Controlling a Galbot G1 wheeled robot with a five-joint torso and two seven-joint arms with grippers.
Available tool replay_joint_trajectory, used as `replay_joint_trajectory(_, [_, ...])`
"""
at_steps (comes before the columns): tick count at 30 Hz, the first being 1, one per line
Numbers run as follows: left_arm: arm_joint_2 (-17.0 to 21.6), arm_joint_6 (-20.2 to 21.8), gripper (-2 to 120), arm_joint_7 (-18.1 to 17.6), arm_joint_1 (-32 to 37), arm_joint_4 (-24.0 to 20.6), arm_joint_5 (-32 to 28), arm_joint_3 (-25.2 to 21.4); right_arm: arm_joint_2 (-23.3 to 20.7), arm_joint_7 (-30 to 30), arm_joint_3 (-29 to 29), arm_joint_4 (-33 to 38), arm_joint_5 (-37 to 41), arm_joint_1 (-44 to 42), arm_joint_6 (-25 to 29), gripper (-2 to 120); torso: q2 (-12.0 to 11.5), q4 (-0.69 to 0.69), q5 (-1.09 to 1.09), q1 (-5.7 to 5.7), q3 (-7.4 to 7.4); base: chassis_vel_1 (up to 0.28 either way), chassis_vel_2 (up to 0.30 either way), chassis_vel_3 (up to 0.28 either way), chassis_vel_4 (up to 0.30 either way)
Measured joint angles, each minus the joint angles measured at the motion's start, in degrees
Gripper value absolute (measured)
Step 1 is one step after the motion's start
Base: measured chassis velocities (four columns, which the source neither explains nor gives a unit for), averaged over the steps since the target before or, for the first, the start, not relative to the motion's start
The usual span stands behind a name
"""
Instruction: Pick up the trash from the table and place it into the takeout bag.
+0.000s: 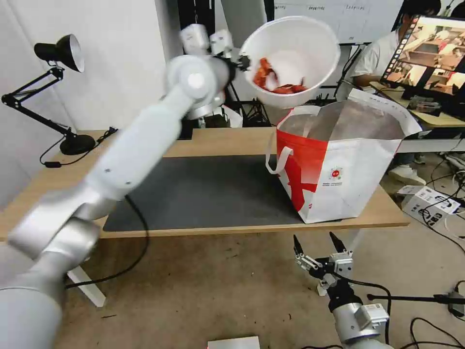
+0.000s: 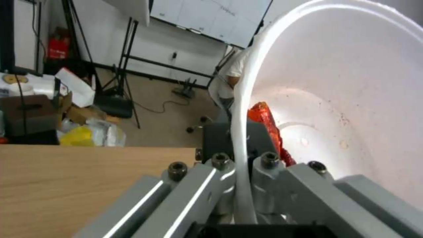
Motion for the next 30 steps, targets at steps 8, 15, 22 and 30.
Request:
replay_joint_trajectory(8, [-4.42,-6.26,0,0.83,1.30,3.37,11.45,6.28,0.00,0.00,0.00,0.00,0.00,0.00,0.00,100,0.00,0.00,-0.01,0.00,0.00,0.000,0.000,0.000,0.000])
replay_joint_trajectory(15, [-3.75,-8.95,0,2.98,2.63,2.88,16.50,10.48,0.00,0.00,0.00,0.00,0.00,0.00,0.00,100,0.00,0.03,-0.03,0.00,0.00,0.000,0.000,0.000,0.000])
replay_joint_trajectory(22, [-3.10,-9.61,0,3.04,3.23,1.59,18.40,12.72,0.00,0.00,0.00,0.00,0.00,0.00,0.00,100,0.01,0.02,-0.03,0.00,0.00,0.000,0.000,0.000,0.000])
replay_joint_trajectory(30, [-1.72,-9.99,0,7.10,4.27,-0.15,17.65,13.68,0.00,0.00,0.00,0.00,0.00,0.00,0.00,100,0.00,0.02,-0.03,0.00,0.00,0.000,0.000,0.000,0.000])
